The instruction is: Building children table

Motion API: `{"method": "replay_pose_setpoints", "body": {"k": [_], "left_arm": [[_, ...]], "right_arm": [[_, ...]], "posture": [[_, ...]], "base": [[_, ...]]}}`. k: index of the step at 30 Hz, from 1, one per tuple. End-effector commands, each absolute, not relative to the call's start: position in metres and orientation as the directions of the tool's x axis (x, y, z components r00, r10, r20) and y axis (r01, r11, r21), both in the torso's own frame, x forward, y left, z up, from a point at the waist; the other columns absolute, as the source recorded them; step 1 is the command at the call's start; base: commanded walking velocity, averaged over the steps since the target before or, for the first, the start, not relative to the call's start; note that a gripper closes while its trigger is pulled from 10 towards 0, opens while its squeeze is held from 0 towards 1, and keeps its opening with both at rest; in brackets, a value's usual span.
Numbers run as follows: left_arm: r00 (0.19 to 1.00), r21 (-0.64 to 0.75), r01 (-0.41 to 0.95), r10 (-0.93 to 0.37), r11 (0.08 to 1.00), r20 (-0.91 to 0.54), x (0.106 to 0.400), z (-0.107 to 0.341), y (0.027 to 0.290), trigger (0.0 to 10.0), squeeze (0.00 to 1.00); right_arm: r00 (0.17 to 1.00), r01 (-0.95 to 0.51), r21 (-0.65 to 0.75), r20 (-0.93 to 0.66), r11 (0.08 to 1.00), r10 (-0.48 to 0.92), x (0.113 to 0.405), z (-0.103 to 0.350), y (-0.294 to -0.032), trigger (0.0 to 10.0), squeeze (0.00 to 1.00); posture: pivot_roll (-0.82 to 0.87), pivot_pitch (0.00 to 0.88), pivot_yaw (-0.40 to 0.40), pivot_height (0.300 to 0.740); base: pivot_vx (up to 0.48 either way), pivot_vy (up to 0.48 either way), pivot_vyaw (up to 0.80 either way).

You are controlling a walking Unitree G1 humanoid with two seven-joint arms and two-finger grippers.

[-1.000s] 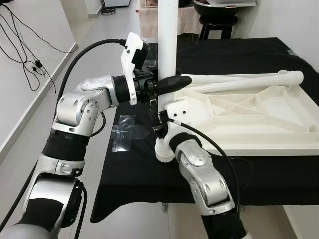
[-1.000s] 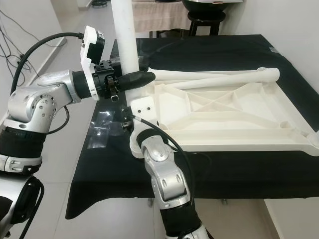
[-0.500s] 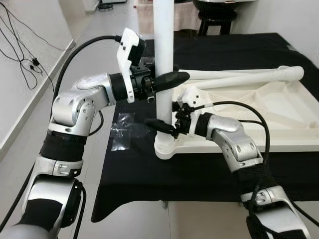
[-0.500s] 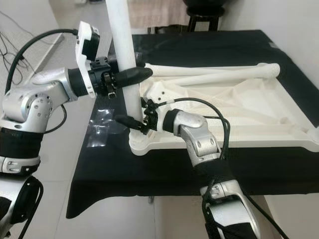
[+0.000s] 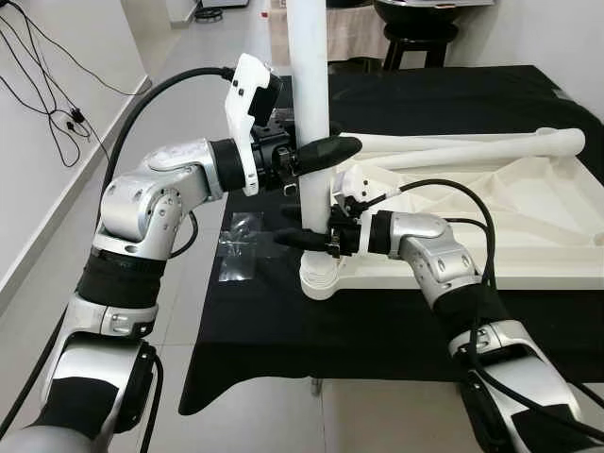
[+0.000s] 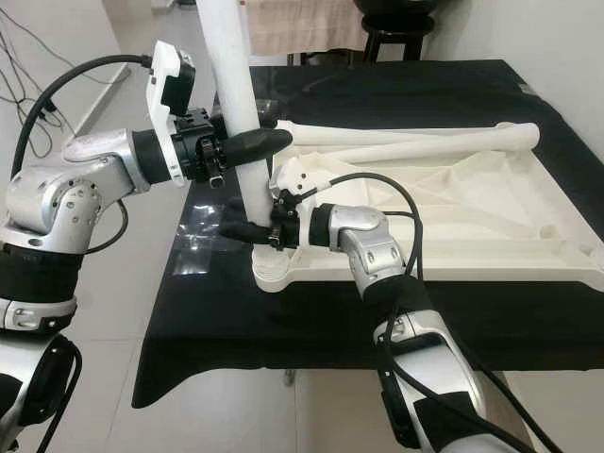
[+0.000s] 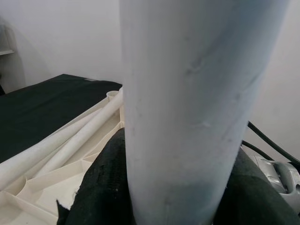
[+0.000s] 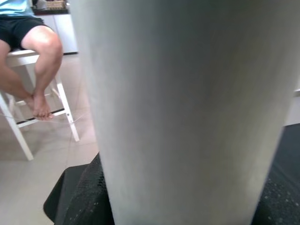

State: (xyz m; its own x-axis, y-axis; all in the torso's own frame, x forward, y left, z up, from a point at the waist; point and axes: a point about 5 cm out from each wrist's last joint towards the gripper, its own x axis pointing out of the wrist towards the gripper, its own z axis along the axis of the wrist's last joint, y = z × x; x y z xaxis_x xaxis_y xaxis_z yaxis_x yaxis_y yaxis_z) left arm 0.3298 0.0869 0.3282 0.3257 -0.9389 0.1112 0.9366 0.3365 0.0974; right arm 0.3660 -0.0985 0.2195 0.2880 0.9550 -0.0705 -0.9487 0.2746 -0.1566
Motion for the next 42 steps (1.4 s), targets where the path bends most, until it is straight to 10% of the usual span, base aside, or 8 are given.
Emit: {"method": "replay_pose_setpoints", "body": {"k": [1, 8, 9, 14, 15, 30, 33, 42], "left_arm": [[0.302, 0.079, 0.949, -0.951, 0.307, 0.063, 0.328, 0.318, 0.085, 0.0, 0.00], [0.319, 0.065, 0.944, -0.944, 0.324, 0.082, 0.330, 0.319, 0.084, 0.0, 0.00], [0.336, 0.052, 0.939, -0.938, 0.341, 0.086, 0.332, 0.319, 0.085, 10.0, 1.00], [0.438, 0.038, 0.895, -0.893, 0.443, 0.098, 0.341, 0.323, 0.094, 10.0, 1.00], [0.453, 0.043, 0.888, -0.886, 0.458, 0.097, 0.342, 0.323, 0.096, 10.0, 0.01], [0.484, 0.050, 0.871, -0.871, 0.488, 0.084, 0.349, 0.321, 0.093, 10.0, 0.00], [0.480, 0.037, 0.874, -0.873, 0.484, 0.085, 0.348, 0.319, 0.095, 0.0, 0.00], [0.410, 0.029, 0.910, -0.907, 0.414, 0.100, 0.342, 0.322, 0.090, 0.0, 0.00]], "right_arm": [[0.278, -0.956, -0.123, -0.074, 0.267, 0.958, 0.366, 0.213, -0.096, 0.0, 0.00], [0.334, -0.936, -0.134, -0.055, 0.325, 0.941, 0.372, 0.211, -0.103, 0.0, 0.00], [0.376, -0.919, -0.147, -0.055, 0.365, 0.925, 0.373, 0.209, -0.105, 0.0, 0.00], [0.877, -0.481, 0.026, 0.009, 0.876, 0.481, 0.371, 0.180, -0.101, 0.0, 0.00], [0.976, -0.214, 0.130, -0.022, 0.968, 0.219, 0.360, 0.167, -0.103, 0.0, 0.00], [0.958, -0.279, 0.072, -0.053, 0.958, 0.283, 0.334, 0.150, -0.041, 0.0, 0.00], [0.964, -0.255, 0.067, -0.055, 0.965, 0.259, 0.333, 0.158, -0.037, 0.0, 0.00], [0.972, -0.219, 0.065, -0.073, 0.974, 0.223, 0.319, 0.162, -0.036, 0.0, 0.00]], "posture": [[0.08, 0.130, 0.054, 0.740], [0.07, 0.130, 0.054, 0.740], [0.07, 0.134, 0.049, 0.740], [0.06, 0.148, 0.017, 0.740], [0.06, 0.150, 0.018, 0.740], [0.05, 0.139, 0.030, 0.740], [0.05, 0.138, 0.032, 0.740], [0.05, 0.140, 0.037, 0.740]], "base": [[0.000, 0.000, 0.00], [0.000, 0.000, 0.00], [0.000, 0.000, 0.00], [0.000, 0.000, 0.00], [0.000, 0.000, 0.00], [0.000, 0.000, 0.00], [0.000, 0.000, 0.00], [0.000, 0.000, 0.00]]}}
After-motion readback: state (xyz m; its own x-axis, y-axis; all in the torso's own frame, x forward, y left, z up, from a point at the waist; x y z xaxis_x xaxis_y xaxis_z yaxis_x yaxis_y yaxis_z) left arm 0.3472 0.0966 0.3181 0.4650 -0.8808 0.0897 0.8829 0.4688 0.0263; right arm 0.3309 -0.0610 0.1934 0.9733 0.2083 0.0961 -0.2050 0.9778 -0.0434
